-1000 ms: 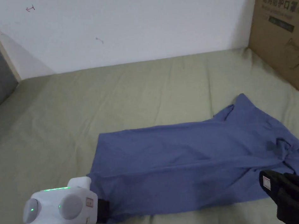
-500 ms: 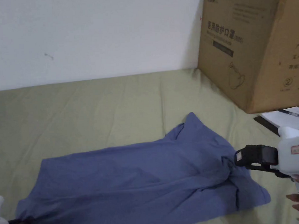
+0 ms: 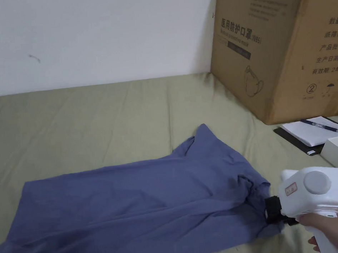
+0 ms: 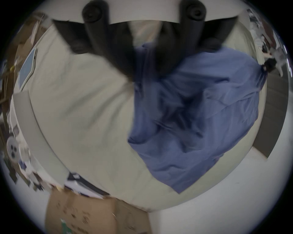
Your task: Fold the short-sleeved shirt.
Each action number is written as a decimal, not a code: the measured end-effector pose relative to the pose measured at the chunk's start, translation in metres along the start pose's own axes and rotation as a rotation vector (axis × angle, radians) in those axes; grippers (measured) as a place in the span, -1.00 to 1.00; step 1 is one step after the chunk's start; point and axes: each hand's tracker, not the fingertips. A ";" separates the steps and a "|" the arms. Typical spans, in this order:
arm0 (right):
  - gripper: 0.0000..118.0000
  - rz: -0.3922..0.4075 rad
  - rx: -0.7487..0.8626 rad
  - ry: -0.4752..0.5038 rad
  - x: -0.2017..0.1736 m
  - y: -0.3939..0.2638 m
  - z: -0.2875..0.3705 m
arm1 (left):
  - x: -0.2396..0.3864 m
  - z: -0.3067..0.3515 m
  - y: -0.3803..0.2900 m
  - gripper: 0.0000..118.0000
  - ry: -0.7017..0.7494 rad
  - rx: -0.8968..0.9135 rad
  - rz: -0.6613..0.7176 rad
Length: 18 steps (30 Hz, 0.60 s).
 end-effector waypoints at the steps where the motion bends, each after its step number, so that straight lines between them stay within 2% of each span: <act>1: -0.89 -0.001 0.006 0.056 -0.002 0.000 0.005 | -0.001 0.001 0.001 -0.88 -0.001 -0.002 0.008; 2: -0.89 -0.014 0.004 0.039 -0.004 -0.001 0.009 | 0.000 0.003 0.002 -0.88 0.004 0.002 0.017; 5: -0.89 0.048 0.027 0.017 -0.004 -0.004 0.028 | -0.004 0.016 0.008 -0.88 -0.001 0.015 0.034; 8: -0.89 0.046 0.035 0.075 0.010 -0.013 0.057 | -0.011 0.034 0.010 -0.88 0.010 0.010 0.021; 11: -0.89 0.006 -0.002 0.123 0.021 -0.038 0.087 | -0.020 0.053 -0.001 -0.88 -0.014 -0.071 0.019; 14: -0.89 -0.001 -0.061 0.144 0.031 -0.077 0.107 | -0.030 0.072 -0.034 -0.88 -0.070 -0.125 0.061; 16: -0.89 0.012 -0.084 0.216 0.036 -0.104 0.110 | -0.035 0.078 -0.063 -0.88 -0.058 -0.134 0.066; 18: -0.89 0.002 -0.085 0.202 0.042 -0.124 0.103 | -0.039 0.075 -0.086 -0.88 -0.076 -0.150 0.056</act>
